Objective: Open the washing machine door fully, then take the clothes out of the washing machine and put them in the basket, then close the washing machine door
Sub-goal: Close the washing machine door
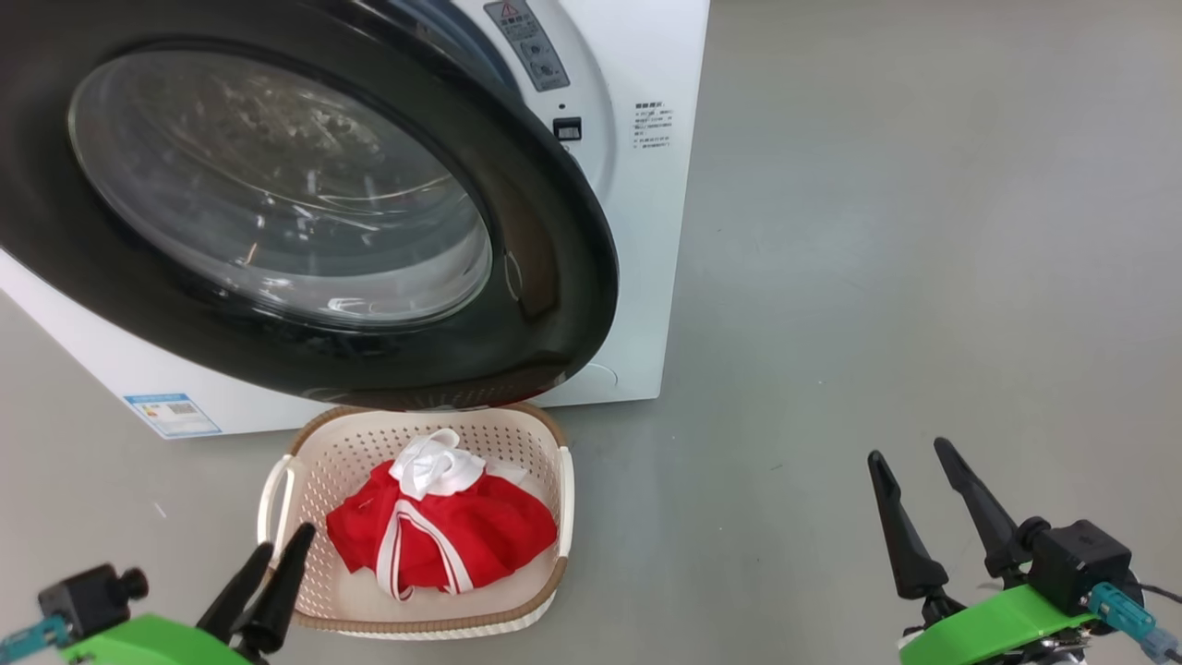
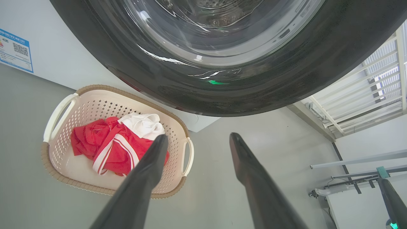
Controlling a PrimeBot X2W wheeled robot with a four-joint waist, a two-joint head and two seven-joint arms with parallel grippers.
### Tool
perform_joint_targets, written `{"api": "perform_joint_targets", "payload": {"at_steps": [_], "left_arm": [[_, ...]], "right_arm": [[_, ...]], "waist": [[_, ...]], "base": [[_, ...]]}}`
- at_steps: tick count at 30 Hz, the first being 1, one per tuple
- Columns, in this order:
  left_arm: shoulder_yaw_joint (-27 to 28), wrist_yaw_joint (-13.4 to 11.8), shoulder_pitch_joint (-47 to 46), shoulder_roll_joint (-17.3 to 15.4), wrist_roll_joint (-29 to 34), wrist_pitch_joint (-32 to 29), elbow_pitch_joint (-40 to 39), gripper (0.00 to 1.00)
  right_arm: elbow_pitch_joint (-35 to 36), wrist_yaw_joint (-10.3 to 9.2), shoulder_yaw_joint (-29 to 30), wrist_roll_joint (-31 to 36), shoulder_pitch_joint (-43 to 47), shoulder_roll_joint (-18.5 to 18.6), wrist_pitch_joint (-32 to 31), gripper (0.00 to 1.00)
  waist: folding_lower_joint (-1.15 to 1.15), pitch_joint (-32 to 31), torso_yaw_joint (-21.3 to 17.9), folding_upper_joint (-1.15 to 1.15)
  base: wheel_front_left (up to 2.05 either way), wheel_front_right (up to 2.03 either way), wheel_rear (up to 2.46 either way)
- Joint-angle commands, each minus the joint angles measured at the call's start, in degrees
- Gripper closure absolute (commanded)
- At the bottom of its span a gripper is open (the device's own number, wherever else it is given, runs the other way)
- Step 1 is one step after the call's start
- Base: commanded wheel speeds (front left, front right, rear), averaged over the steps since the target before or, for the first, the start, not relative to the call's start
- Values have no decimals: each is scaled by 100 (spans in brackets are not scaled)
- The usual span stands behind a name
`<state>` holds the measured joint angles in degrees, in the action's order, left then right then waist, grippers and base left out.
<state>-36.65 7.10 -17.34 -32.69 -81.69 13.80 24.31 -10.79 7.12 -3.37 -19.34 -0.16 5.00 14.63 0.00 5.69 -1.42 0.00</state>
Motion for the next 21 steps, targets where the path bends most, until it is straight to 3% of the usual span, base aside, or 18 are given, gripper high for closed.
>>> {"api": "perform_joint_targets", "payload": {"at_steps": [1, 5, 6, 12, 21], "left_arm": [[322, 38, 0, -160, 89, 98, -38, 0], [888, 38, 292, 57, 408, 116, -41, 0], [1247, 38, 500, 237, 687, 117, -75, 0], [2227, 38, 1024, 809, 1813, 118, -129, 0], [3189, 38, 1428, 1587, 3743, 119, -237, 0]], "right_arm": [[113, 36, -161, -21, -7, 74, 37, 0], [88, 36, -170, -38, 48, 82, 37, 0], [75, 36, -170, -43, 63, 84, 37, 0], [81, 36, -99, -53, 126, 103, 37, 0], [86, 36, 3, -77, 157, 87, 37, 0]], "waist": [[0, -16, -5, 0], [0, -58, -34, 0], [0, -77, -77, 0], [0, -107, -164, 0], [0, -136, -233, 0]], "base": [[0, 0, 0], [0, 0, 0], [0, 0, 0], [0, 0, 0], [0, 0, 0]]}}
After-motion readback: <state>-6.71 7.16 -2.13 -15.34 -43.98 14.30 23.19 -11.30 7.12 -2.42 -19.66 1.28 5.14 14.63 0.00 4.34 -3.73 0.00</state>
